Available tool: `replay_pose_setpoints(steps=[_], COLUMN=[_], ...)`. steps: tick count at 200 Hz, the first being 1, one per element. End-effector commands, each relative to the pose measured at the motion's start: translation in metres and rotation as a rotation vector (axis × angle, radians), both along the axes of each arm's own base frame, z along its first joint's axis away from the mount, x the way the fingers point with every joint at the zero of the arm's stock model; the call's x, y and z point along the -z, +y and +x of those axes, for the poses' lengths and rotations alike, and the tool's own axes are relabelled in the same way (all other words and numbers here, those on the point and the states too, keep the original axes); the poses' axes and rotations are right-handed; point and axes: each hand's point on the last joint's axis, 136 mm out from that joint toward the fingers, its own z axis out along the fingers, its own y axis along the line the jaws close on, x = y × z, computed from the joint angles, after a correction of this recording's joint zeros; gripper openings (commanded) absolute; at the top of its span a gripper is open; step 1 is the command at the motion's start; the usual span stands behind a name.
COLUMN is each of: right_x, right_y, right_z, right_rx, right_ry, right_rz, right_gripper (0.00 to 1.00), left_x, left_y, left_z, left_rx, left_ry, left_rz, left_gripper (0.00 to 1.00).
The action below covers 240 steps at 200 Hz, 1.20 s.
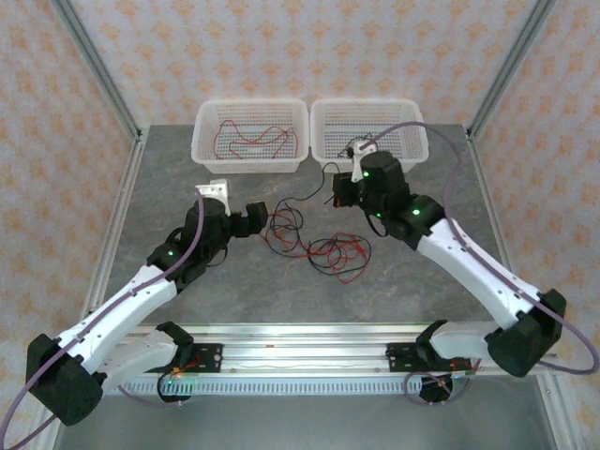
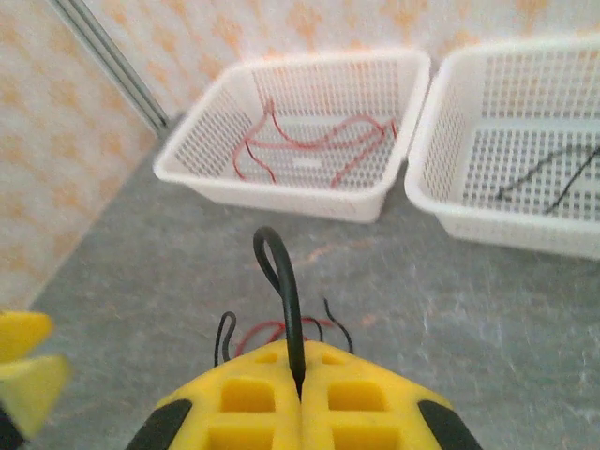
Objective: Untangle the cables
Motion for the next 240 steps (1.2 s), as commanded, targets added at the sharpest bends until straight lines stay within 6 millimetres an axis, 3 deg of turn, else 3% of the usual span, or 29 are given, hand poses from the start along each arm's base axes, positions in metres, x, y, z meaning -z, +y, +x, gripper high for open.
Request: replay_pose_setpoints(steps=[1, 32, 69, 102, 143, 193, 240], right_x=[-0.057, -0.105, -0.147, -0.174, -0.183, -0.169, -0.111], right_y=[-0.006, -0.02, -0.028, -0.044, -0.057, -0.072, -0.094], right_z=[-0.007, -0.011, -0.014, -0.006, 0.031, 0.099, 0.177], right_rx=[0.015, 0.054, 0.077, 0.166, 0.303, 0.407, 0.485], right_ry=[-0.131, -0.238, -0.333, -0.4, -0.459, -0.443, -0.331], right_rz=[0.092, 0.131, 0.165, 0.142, 0.046, -0.03, -0.066], right_gripper=[0.0, 0.0, 0.0, 0.0, 0.0, 0.0, 0.0], left_x=[-0.007, 0.002, 0.006, 0.004, 0.002, -0.002, -0.003], left_y=[-0.007, -0.01, -0.009, -0.01, -0.007, -0.006, -0.006], left_z=[-0.001, -0.003, -0.004, -0.006, -0.009, -0.012, -0.014], left_rx=[0.031, 0.042, 0.04, 0.045, 0.034, 0.032, 0.039], left_ry=[-0.044, -0.026, -0.017, -0.022, -0.038, -0.048, -0.049], left_rz=[-0.071, -0.083, -0.087, -0.103, -0.124, -0.141, -0.14], left_gripper=[0.98, 0.98, 0.97, 0.97, 0.99, 0.99, 0.99])
